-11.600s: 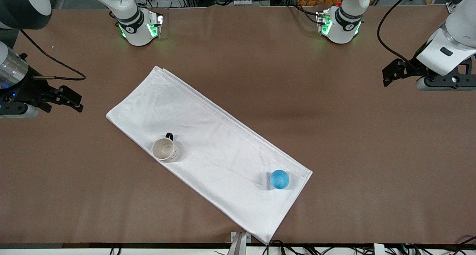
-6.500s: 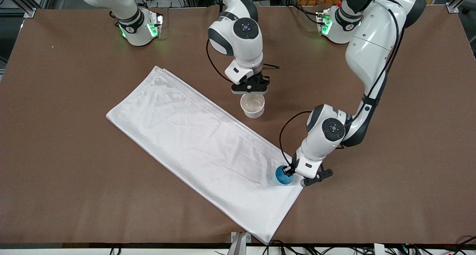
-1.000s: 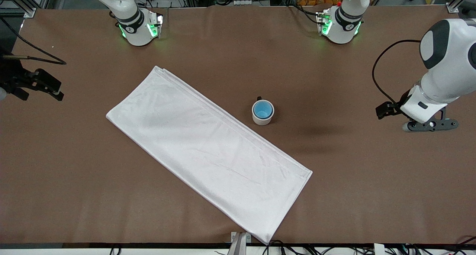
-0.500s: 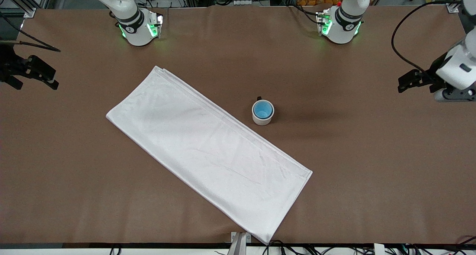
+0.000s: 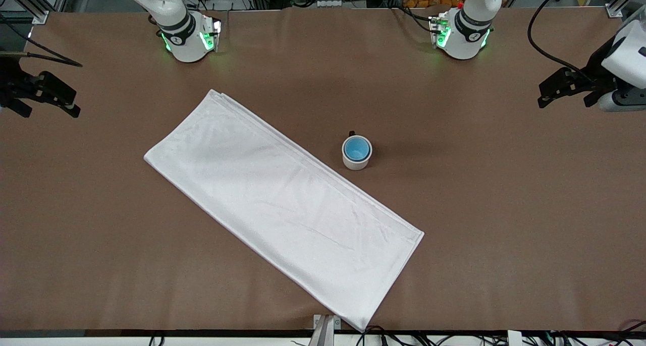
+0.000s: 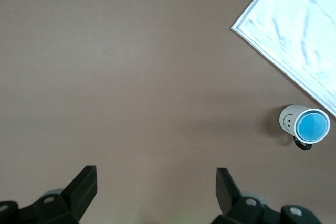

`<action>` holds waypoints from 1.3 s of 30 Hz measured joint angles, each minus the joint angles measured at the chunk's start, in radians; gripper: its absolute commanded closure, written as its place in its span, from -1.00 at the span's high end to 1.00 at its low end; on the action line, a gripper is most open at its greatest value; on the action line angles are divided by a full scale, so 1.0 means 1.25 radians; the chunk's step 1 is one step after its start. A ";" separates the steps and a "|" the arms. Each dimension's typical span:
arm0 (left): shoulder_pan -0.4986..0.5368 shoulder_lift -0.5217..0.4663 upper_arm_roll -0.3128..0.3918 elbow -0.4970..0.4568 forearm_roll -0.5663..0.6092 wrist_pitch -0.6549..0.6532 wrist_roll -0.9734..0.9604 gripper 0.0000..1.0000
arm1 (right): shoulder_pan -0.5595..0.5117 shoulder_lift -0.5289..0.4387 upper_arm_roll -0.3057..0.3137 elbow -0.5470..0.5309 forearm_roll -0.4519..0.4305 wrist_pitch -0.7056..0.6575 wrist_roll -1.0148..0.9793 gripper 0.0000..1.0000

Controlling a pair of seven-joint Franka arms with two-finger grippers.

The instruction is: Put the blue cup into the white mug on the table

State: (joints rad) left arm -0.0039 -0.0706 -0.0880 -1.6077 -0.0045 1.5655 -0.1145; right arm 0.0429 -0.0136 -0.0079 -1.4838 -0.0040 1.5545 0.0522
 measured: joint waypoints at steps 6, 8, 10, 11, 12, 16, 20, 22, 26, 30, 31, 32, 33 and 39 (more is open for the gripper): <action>0.010 0.000 0.005 0.032 0.006 -0.001 0.007 1.00 | 0.000 0.000 0.000 -0.001 0.000 0.000 0.000 1.00; 0.013 0.000 0.006 0.034 0.006 -0.001 0.024 1.00 | 0.000 0.000 0.000 -0.001 0.000 0.000 0.000 1.00; 0.014 0.000 0.006 0.034 0.006 -0.001 0.047 1.00 | 0.000 0.000 0.000 -0.002 0.000 -0.001 0.000 1.00; 0.014 0.001 0.006 0.034 0.006 -0.001 0.058 1.00 | 0.000 0.000 0.000 -0.002 0.000 -0.001 0.000 1.00; 0.014 0.001 0.006 0.034 0.006 -0.001 0.065 1.00 | 0.000 0.000 0.000 -0.002 0.000 -0.001 0.000 1.00; 0.014 0.003 0.002 0.034 0.006 -0.003 0.073 1.00 | 0.000 0.000 0.000 -0.002 0.000 -0.009 0.000 1.00; 0.013 0.007 -0.005 0.034 0.006 -0.008 0.052 1.00 | 0.000 0.000 0.000 -0.002 0.000 -0.017 0.000 1.00; 0.013 0.009 -0.009 0.033 0.006 -0.011 0.037 1.00 | 0.000 0.000 0.000 -0.002 0.000 -0.019 0.000 1.00; 0.012 0.012 -0.013 0.033 0.006 -0.022 0.027 1.00 | 0.000 -0.001 0.000 -0.002 0.000 -0.021 -0.001 1.00; 0.012 0.016 -0.013 0.031 0.006 -0.028 0.027 1.00 | 0.000 -0.003 0.001 -0.002 0.000 -0.033 -0.002 1.00; 0.012 0.017 -0.013 0.031 0.006 -0.029 0.027 1.00 | 0.000 -0.004 0.001 -0.002 0.000 -0.035 -0.002 1.00; 0.012 0.018 -0.013 0.030 0.006 -0.030 0.027 1.00 | 0.000 -0.004 0.001 -0.002 0.000 -0.036 -0.002 1.00; 0.012 0.018 -0.013 0.030 0.006 -0.032 0.027 1.00 | 0.000 -0.004 0.001 -0.002 0.000 -0.036 -0.002 1.00; 0.012 0.019 -0.013 0.030 0.006 -0.038 0.028 1.00 | 0.000 -0.005 0.002 -0.002 0.000 -0.037 -0.002 1.00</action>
State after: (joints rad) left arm 0.0114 -0.0474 -0.1042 -1.5701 0.0027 1.5181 -0.0801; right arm 0.0424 -0.0195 -0.0059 -1.4863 -0.0040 1.5081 0.0496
